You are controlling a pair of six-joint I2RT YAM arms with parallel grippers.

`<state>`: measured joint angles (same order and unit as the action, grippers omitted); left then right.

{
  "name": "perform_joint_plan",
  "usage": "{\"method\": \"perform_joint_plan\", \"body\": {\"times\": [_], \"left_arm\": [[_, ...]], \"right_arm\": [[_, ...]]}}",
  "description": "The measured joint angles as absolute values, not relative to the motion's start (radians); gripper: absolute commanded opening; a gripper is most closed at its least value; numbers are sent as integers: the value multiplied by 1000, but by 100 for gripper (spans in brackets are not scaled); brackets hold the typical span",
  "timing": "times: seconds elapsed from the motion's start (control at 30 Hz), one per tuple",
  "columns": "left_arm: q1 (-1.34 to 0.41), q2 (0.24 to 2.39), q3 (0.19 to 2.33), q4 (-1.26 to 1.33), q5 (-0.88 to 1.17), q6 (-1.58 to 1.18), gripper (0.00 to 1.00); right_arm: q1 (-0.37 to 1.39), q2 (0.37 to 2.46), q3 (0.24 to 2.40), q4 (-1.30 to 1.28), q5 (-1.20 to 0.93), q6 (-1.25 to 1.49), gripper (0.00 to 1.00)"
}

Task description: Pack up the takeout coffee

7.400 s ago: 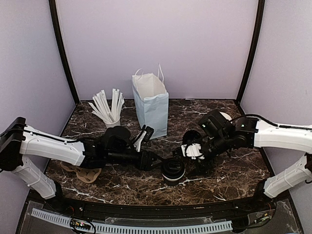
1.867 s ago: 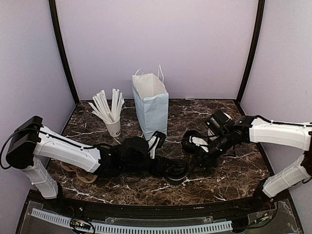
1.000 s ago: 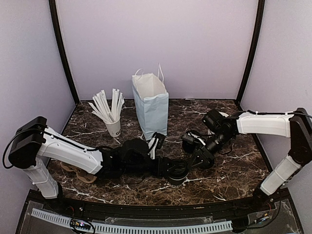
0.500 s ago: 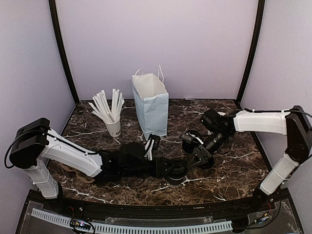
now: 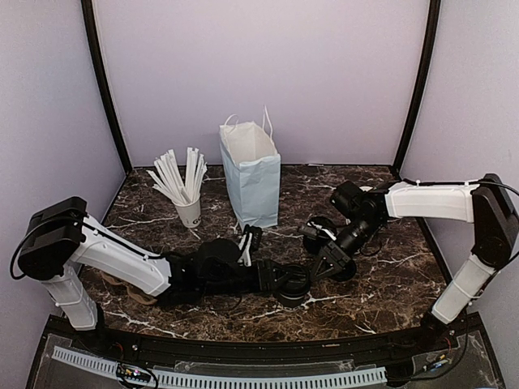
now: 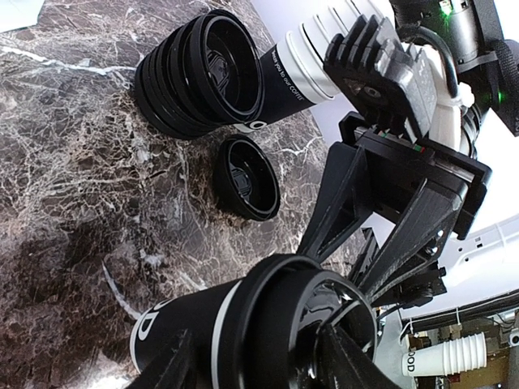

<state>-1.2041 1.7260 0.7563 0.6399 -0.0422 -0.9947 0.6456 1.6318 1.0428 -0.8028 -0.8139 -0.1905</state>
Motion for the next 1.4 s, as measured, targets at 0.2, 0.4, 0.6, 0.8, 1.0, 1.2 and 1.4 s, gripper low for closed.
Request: {"method": "perform_joint_plan", "body": {"times": [0.2, 0.4, 0.6, 0.8, 1.0, 1.2, 1.4], "left_arm": [[-1205, 1693, 750, 618, -57, -909, 54], [-1205, 1651, 814, 461, -78, -709, 60], [-1190, 1627, 869, 330, -113, -579, 62], [-1187, 1556, 859, 258, -139, -543, 63], [-1186, 1437, 780, 257, -118, -566, 63], [-1230, 1391, 725, 255, -85, -606, 63], [-1327, 1480, 733, 270, -55, -625, 63]], "right_arm": [[650, 1608, 1074, -808, -763, -251, 51], [651, 1576, 1124, -823, -692, -322, 60], [651, 1565, 1164, -836, -682, -348, 63], [653, 1568, 1208, -835, -673, -368, 66], [679, 1593, 1240, -823, -673, -393, 67], [716, 1623, 1242, -823, -671, -416, 69], [727, 1624, 1242, -823, -671, -436, 69]]}}
